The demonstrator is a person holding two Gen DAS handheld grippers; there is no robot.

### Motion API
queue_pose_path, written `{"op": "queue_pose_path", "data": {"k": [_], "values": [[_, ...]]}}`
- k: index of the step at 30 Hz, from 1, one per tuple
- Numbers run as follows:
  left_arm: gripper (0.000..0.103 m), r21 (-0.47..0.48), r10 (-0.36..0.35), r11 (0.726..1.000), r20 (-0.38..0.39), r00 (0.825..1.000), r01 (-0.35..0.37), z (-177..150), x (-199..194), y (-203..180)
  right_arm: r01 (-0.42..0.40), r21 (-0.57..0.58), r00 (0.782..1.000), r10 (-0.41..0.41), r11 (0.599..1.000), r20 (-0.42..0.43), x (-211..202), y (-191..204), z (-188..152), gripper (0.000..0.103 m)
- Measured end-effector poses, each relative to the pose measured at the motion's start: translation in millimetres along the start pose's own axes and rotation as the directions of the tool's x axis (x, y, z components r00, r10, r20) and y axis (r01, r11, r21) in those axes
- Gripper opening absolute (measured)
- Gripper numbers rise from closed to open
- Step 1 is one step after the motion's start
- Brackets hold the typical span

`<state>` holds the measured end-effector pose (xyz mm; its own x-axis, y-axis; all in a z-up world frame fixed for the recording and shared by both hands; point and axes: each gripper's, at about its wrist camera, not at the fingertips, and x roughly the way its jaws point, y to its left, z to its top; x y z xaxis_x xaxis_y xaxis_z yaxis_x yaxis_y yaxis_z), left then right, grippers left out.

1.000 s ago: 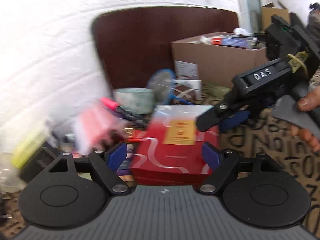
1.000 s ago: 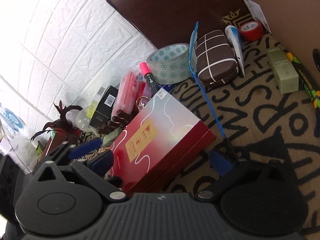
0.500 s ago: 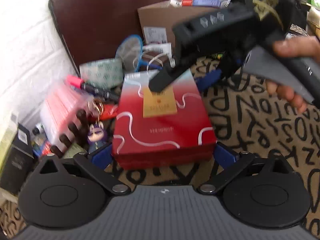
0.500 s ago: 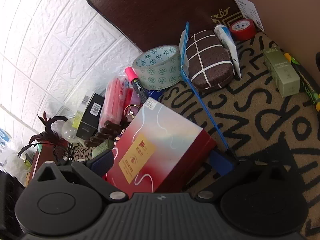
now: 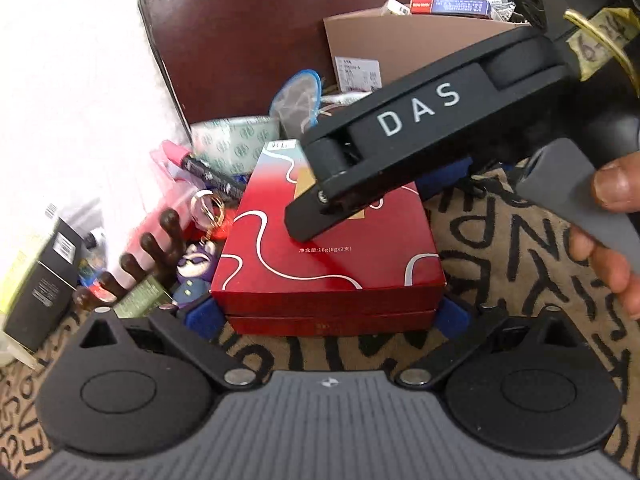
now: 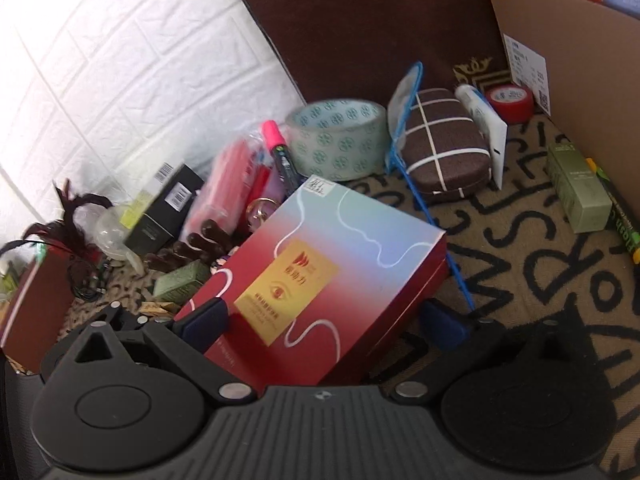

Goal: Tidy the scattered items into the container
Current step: 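Grasp the red gift box with the left tool while the right tool steadies it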

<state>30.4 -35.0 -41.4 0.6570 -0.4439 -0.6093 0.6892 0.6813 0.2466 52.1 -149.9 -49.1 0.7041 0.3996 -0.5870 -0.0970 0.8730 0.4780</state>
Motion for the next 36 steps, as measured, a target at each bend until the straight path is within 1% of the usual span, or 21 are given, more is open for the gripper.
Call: {"op": "queue_pose_path", "data": {"k": [1, 2, 4, 7, 9, 10, 11, 13, 16, 17, 20, 22, 23, 25, 26, 28, 29, 30, 31, 33, 36], "values": [[0.103, -0.001, 0.024, 1.0, 0.02, 1.0, -0.024, -2.2, -1.4, -1.1, -0.02, 0.004, 1.0, 0.02, 1.0, 0.01, -3.0, -2.3, -0.4, 0.089], [0.103, -0.001, 0.047, 0.999, 0.039, 0.998, -0.047, -2.3, -2.6, -1.2, -0.038, 0.005, 0.999, 0.038, 0.999, 0.023, -7.1, -3.9, -0.2, 0.076], [0.103, 0.007, 0.059, 0.998, 0.048, 0.997, -0.059, -4.9, -2.2, -1.4, -0.041, -0.029, 0.999, 0.041, 0.999, 0.029, -11.3, -2.7, 1.7, 0.071], [0.103, 0.015, 0.068, 0.997, 0.075, 0.995, -0.069, -5.3, -4.7, -1.8, -0.058, -0.028, 0.998, 0.059, 0.998, 0.023, -14.1, -5.4, 5.0, 0.071], [0.103, 0.014, 0.056, 0.998, 0.1, 0.993, -0.057, -2.4, -7.8, -3.6, -0.059, -0.031, 0.997, 0.06, 0.998, 0.043, -19.3, -3.1, 5.6, 0.074], [0.103, 0.017, 0.05, 0.999, 0.106, 0.993, -0.052, -0.2, -8.5, -4.4, -0.052, -0.054, 0.997, 0.055, 0.997, 0.049, -23.0, -0.5, 6.2, 0.08], [0.103, 0.023, 0.046, 0.999, 0.114, 0.992, -0.049, 2.1, -8.9, -5.6, -0.037, -0.082, 0.997, 0.042, 0.996, 0.059, -28.2, 2.7, 6.9, 0.089], [0.103, 0.033, 0.047, 0.998, 0.123, 0.991, -0.052, 6.0, -8.7, -7.3, -0.006, -0.128, 0.996, 0.017, 0.992, 0.088, -42.0, 3.5, 7.3, 0.099], [0.103, 0.03, 0.04, 0.999, 0.127, 0.991, -0.044, 10.8, -6.4, -5.1, 0.025, -0.178, 0.992, -0.002, 0.984, 0.13, -63.3, -0.9, 8.2, 0.102], [0.103, 0.026, 0.037, 0.999, 0.126, 0.991, -0.041, 12.9, -5.7, -4.2, 0.054, -0.211, 0.99, -0.024, 0.976, 0.142, -69.1, -1.0, 7.3, 0.102], [0.103, 0.018, 0.029, 0.999, 0.127, 0.992, -0.032, 23.7, -2.5, -2.5, 0.153, -0.337, 0.979, -0.095, 0.929, 0.181, -82.3, -1.7, -0.3, 0.103], [0.103, 0.014, 0.017, 1.0, 0.125, 0.992, -0.019, 29.7, -1.7, 0.7, 0.199, -0.432, 0.97, -0.115, 0.88, 0.213, -86.7, -1.5, -8.4, 0.103], [0.103, 0.009, 0.009, 1.0, 0.122, 0.992, -0.01, 35.0, -2.5, 3.2, 0.222, -0.488, 0.966, -0.123, 0.844, 0.226, -87.6, -1.7, -13.1, 0.103], [0.103, 0.004, 0.003, 1.0, 0.114, 0.993, -0.003, 44.0, -0.4, 5.7, 0.255, -0.604, 0.96, -0.122, 0.755, 0.253, -86.5, 0.6, -24.5, 0.103], [0.103, 0.001, 0.003, 1.0, 0.111, 0.994, -0.003, 49.0, -2.1, 4.6, 0.271, -0.664, 0.956, -0.117, 0.697, 0.268, -85.0, 2.8, -30.8, 0.103], [0.103, 0.002, 0.008, 1.0, 0.103, 0.995, -0.008, 52.6, -11.0, 3.3, 0.305, -0.771, 0.948, -0.101, 0.559, 0.301, -77.9, 8.8, -43.2, 0.103], [0.103, 0.008, 0.004, 1.0, 0.101, 0.995, -0.005, 53.0, -16.3, 4.0, 0.313, -0.811, 0.946, -0.081, 0.494, 0.315, -73.7, 10.8, -48.1, 0.103], [0.103, 0.011, -0.007, 1.0, 0.095, 0.995, 0.007, 55.1, -17.2, 5.6, 0.316, -0.842, 0.944, -0.06, 0.437, 0.323, -68.1, 13.3, -51.0, 0.103], [0.103, 0.009, -0.02, 1.0, 0.089, 0.996, 0.019, 57.1, -17.8, 6.6, 0.316, -0.863, 0.945, -0.048, 0.394, 0.324, -61.1, 16.0, -51.6, 0.103], [0.103, 0.003, -0.039, 0.999, 0.084, 0.996, 0.039, 61.7, -17.8, 9.3, 0.32, -0.884, 0.944, -0.037, 0.341, 0.327, -45.6, 22.4, -47.7, 0.103], [0.103, -0.017, -0.066, 0.998, 0.079, 0.995, 0.068, 67.7, -19.9, 14.1, 0.333, -0.898, 0.939, -0.015, 0.286, 0.344, -24.8, 32.3, -39.2, 0.103]]}}
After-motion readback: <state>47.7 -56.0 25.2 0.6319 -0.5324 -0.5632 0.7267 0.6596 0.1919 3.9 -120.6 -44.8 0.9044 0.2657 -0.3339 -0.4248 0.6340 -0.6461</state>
